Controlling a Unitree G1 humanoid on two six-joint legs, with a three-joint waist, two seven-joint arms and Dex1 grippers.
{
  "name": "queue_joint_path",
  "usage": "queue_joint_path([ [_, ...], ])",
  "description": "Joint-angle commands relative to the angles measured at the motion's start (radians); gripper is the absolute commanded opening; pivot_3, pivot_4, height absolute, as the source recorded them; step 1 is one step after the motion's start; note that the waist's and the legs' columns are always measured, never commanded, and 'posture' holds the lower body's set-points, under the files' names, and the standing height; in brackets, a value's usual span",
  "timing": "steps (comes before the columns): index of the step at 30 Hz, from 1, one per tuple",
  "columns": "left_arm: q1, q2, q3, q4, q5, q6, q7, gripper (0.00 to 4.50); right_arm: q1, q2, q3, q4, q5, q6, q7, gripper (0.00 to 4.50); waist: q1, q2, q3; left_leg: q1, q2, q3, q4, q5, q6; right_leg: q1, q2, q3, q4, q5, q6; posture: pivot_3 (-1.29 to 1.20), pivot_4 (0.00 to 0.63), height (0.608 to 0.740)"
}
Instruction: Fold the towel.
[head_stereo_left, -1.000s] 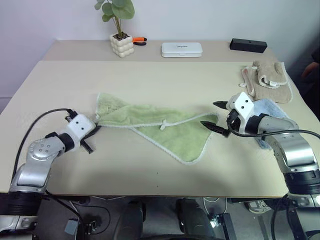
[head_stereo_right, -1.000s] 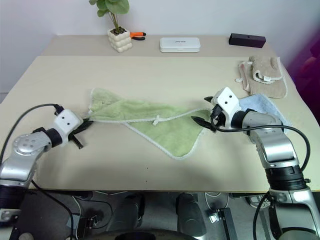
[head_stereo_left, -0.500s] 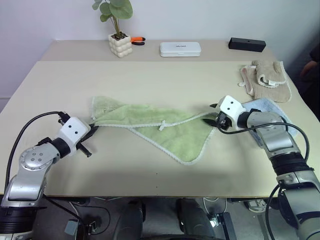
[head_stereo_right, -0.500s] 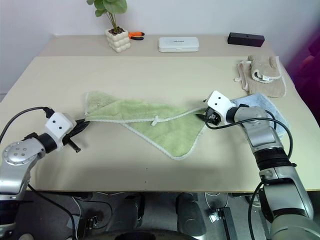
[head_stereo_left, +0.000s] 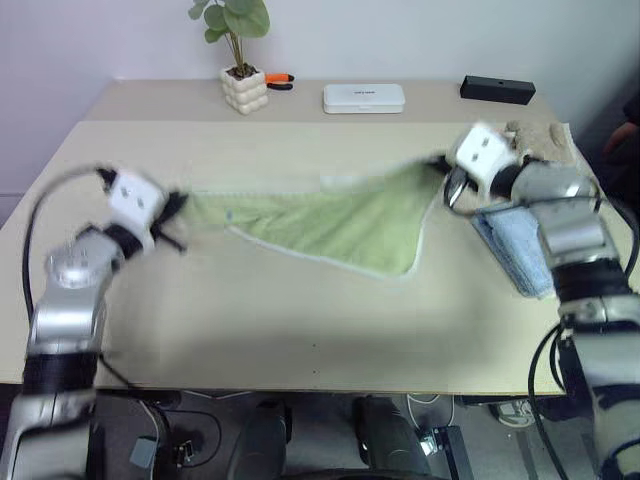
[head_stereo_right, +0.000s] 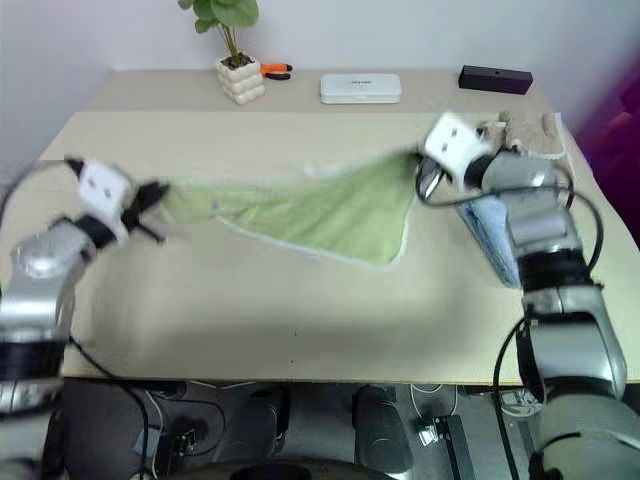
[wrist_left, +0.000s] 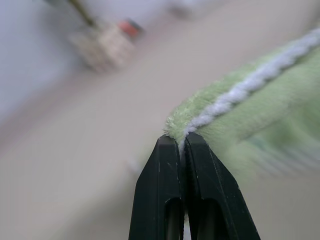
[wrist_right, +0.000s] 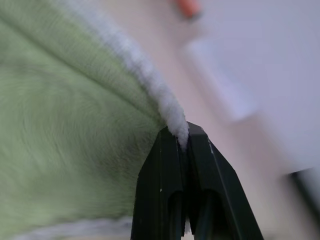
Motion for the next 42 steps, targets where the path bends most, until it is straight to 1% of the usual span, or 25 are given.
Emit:
queue_joint_path([
  [1, -0.238, 0.039, 0.036, 0.199, 0.019, -0.101, 0.058, 0.0, -0.149, -0.031, -0.041, 0.052, -0.018, -0.068, -0.038, 0.05, -0.001, 0.0, 0.0, -0.001, 0.0, 0.0, -0.001, 0.0, 0.0, -0.001, 0.0, 0.0, -0.001, 0.0, 0.0, 0.0, 0.15, 0.737],
  [2, -0.283, 0.054, 0.042, 0.238, 0.017, -0.122, 0.052, 0.0, -0.174, -0.035, -0.045, 0.046, -0.01, -0.076, -0.027, 0.05, -0.004, 0.0, 0.0, -0.005, 0.0, 0.0, -0.001, 0.0, 0.0, -0.006, 0.0, 0.0, 0.0, 0.0, 0.0, 0.0, 0.15, 0.737],
  [4, -0.3, 0.082, 0.057, 0.258, -0.011, -0.13, 0.009, 0.0, -0.174, -0.042, -0.054, 0.0, 0.025, -0.061, 0.022, 0.05, -0.02, 0.0, 0.0, -0.014, 0.0, 0.001, -0.001, 0.003, -0.005, -0.017, 0.0, 0.0, 0.001, 0.0, 0.0, 0.0, 0.15, 0.737],
  [7, -0.24, 0.126, 0.078, 0.207, -0.065, -0.113, -0.083, 0.0, -0.112, -0.058, -0.069, -0.116, 0.085, -0.006, 0.109, 0.05, -0.033, 0.001, -0.001, -0.014, 0.0, 0.005, -0.003, 0.002, -0.003, -0.02, -0.002, -0.002, 0.004, -0.001, 0.001, 0.0, 0.15, 0.737],
  [8, -0.154, 0.155, 0.097, 0.136, -0.104, -0.073, -0.148, 0.0, -0.042, -0.077, -0.073, -0.213, 0.135, 0.058, 0.171, 0.05, -0.04, 0.0, -0.001, -0.015, 0.0, 0.006, -0.004, 0.002, -0.003, -0.021, -0.003, -0.002, 0.004, -0.001, 0.001, 0.0, 0.15, 0.737],
  [11, 0.064, 0.208, 0.145, -0.033, -0.185, 0.015, -0.262, 0.0, 0.13, -0.128, -0.084, -0.432, 0.23, 0.207, 0.287, 0.05, -0.052, 0.001, -0.001, -0.017, 0.0, 0.008, -0.005, 0.001, -0.002, -0.026, -0.004, -0.002, 0.007, -0.001, 0.001, 0.0, 0.15, 0.737],
  [12, 0.172, 0.223, 0.17, -0.106, -0.213, 0.061, -0.297, 0.0, 0.208, -0.151, -0.092, -0.511, 0.273, 0.273, 0.32, 0.05, -0.052, 0.001, 0.0, -0.018, 0.0, 0.01, -0.004, 0.0, -0.001, -0.029, -0.004, -0.002, 0.009, -0.001, 0.001, 0.0, 0.15, 0.737],
  [14, 0.317, 0.244, 0.208, -0.208, -0.248, 0.123, -0.337, 0.0, 0.309, -0.182, -0.107, -0.619, 0.329, 0.369, 0.356, 0.05, -0.051, 0.001, 0.0, -0.019, 0.001, 0.013, -0.002, -0.001, 0.002, -0.032, -0.005, -0.001, 0.012, -0.001, 0.001, 0.0, 0.15, 0.737],
  [16, 0.431, 0.261, 0.249, -0.29, -0.274, 0.181, -0.359, 0.0, 0.391, -0.221, -0.123, -0.699, 0.368, 0.436, 0.385, 0.05, -0.047, 0.001, 0.001, -0.018, 0.001, 0.016, 0.001, -0.002, 0.003, -0.032, -0.006, -0.001, 0.014, -0.001, 0.001, 0.0, 0.15, 0.737],
  [17, 0.531, 0.278, 0.289, -0.35, -0.293, 0.237, -0.396, 0.0, 0.46, -0.261, -0.14, -0.749, 0.405, 0.486, 0.428, 0.05, -0.045, 0.0, 0.001, -0.016, 0.001, 0.017, 0.001, -0.001, 0.003, -0.031, -0.006, -0.001, 0.015, 0.0, -0.001, 0.0, 0.15, 0.737],
  [19, 0.68, 0.303, 0.343, -0.435, -0.311, 0.316, -0.449, 0.0, 0.557, -0.32, -0.168, -0.811, 0.46, 0.554, 0.486, 0.05, -0.041, -0.001, 0.001, -0.013, 0.002, 0.017, 0.002, 0.002, 0.006, -0.026, -0.006, -0.001, 0.014, 0.001, -0.003, 0.0, 0.15, 0.737],
  [20, 0.754, 0.316, 0.357, -0.468, -0.308, 0.34, -0.478, 0.0, 0.596, -0.344, -0.177, -0.829, 0.481, 0.574, 0.508, 0.05, -0.039, -0.001, 0.001, -0.008, 0.002, 0.018, 0.002, 0.002, 0.006, -0.021, -0.006, -0.001, 0.014, 0.001, -0.004, 0.0, 0.15, 0.737],
  [21, 0.803, 0.324, 0.36, -0.489, -0.302, 0.344, -0.495, 0.0, 0.619, -0.355, -0.18, -0.835, 0.49, 0.582, 0.516, 0.05, -0.038, -0.002, 0.001, 0.001, 0.002, 0.019, 0.0, 0.002, 0.006, -0.012, -0.006, 0.0, 0.011, -0.001, -0.006, 0.0, 0.15, 0.737],
  [22, 0.831, 0.327, 0.356, -0.5, -0.295, 0.338, -0.502, 0.0, 0.632, -0.357, -0.178, -0.835, 0.491, 0.582, 0.516, 0.05, -0.037, -0.002, 0.001, 0.006, 0.002, 0.02, 0.0, 0.001, 0.006, -0.007, -0.006, 0.0, 0.01, -0.004, -0.012, 0.0, 0.15, 0.737],
  [26, 0.775, 0.308, 0.298, -0.478, -0.294, 0.353, -0.453, 0.0, 0.608, -0.312, -0.144, -0.797, 0.452, 0.548, 0.467, 0.05, -0.026, -0.003, 0.001, 0.007, 0.003, 0.022, 0.001, 0.001, 0.006, -0.007, -0.007, 0.0, 0.011, -0.004, -0.012, 0.0, 0.15, 0.737],
  [29, 0.638, 0.281, 0.182, -0.39, -0.249, 0.328, -0.41, 0.0, 0.535, -0.244, -0.084, -0.725, 0.382, 0.509, 0.407, 0.05, -0.022, -0.003, 0.001, 0.006, 0.003, 0.023, 0.001, 0.001, 0.006, -0.008, -0.007, 0.0, 0.011, -0.004, -0.011, 0.0, 0.15, 0.737],
  [31, 0.562, 0.26, 0.122, -0.325, -0.218, 0.308, -0.393, 0.0, 0.494, -0.212, -0.047, -0.668, 0.335, 0.479, 0.385, 0.05, -0.022, -0.003, 0.001, 0.004, 0.003, 0.023, 0.001, 0.001, 0.006, -0.01, -0.007, 0.0, 0.011, -0.001, -0.007, 0.0, 0.15, 0.737],
  [34, 0.454, 0.229, 0.043, -0.2, -0.165, 0.249, -0.381, 0.0, 0.437, -0.168, -0.002, -0.554, 0.268, 0.415, 0.362, 0.05, -0.023, -0.003, 0.001, 0.003, 0.003, 0.023, 0.0, 0.001, 0.006, -0.012, -0.007, 0.0, 0.012, 0.0, -0.005, 0.0, 0.15, 0.737],
  [37, 0.311, 0.186, -0.033, -0.029, -0.098, 0.167, -0.357, 0.0, 0.366, -0.115, 0.031, -0.406, 0.205, 0.336, 0.33, 0.05, -0.023, -0.003, 0.001, 0.003, 0.003, 0.023, 0.0, 0.001, 0.006, -0.012, -0.007, -0.001, 0.013, 0.0, -0.005, 0.0, 0.15, 0.737],
  [42, 0.142, 0.129, -0.091, 0.195, -0.044, 0.077, -0.35, 0.0, 0.296, -0.063, 0.048, -0.24, 0.154, 0.246, 0.323, 0.05, -0.023, -0.003, 0.001, 0.002, 0.003, 0.023, 0.0, 0.001, 0.006, -0.013, -0.007, -0.001, 0.014, 0.0, -0.004, 0.0, 0.15, 0.737],
])
